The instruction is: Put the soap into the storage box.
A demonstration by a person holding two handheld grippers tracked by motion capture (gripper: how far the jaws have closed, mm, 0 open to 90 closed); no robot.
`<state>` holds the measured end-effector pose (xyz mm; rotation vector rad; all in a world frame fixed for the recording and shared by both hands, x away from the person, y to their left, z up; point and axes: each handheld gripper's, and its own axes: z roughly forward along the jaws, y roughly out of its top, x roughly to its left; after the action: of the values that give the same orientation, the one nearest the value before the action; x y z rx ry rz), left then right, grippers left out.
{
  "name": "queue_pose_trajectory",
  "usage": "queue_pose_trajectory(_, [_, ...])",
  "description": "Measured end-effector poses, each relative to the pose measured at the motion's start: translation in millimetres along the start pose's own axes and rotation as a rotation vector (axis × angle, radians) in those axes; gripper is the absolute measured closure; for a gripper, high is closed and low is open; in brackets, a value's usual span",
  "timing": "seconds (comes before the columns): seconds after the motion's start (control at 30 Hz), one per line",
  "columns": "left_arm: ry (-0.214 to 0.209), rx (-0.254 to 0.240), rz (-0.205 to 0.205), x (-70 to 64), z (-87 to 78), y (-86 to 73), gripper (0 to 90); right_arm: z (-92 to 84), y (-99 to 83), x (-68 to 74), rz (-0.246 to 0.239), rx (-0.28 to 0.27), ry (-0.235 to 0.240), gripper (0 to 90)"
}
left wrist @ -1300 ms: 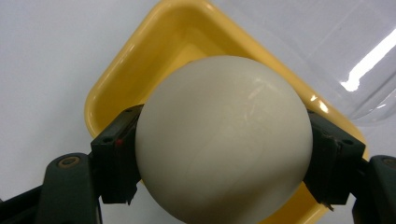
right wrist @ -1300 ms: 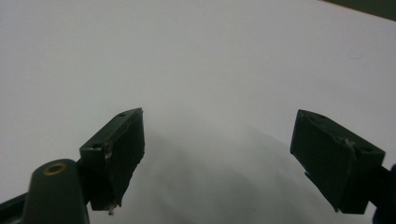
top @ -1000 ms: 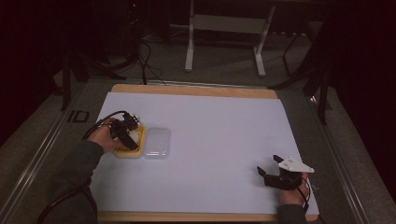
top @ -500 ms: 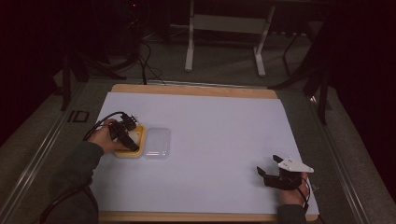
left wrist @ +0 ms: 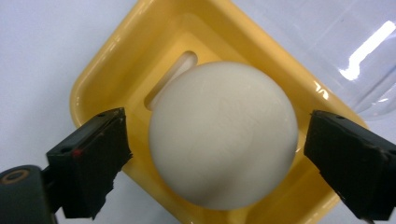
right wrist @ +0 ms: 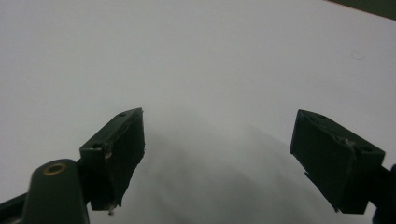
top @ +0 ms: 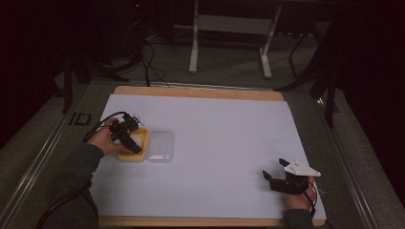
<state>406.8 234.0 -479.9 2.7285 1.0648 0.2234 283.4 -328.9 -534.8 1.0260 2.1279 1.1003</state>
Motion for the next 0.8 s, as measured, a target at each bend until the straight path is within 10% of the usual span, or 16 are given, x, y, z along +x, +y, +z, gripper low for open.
queue_pose_trajectory(0.57, [-0.042,-0.21,-0.005,-11.5,-26.3,-18.2,20.6,0.4,0.2,0.3,0.0,0.004,-0.004,17.6])
queue_pose_trajectory(0.8, [-0.059,-0.386,-0.033,-36.5,-28.5,-30.5,22.9,1.4,0.4,-0.1,0.006,0.012,-0.004,17.6])
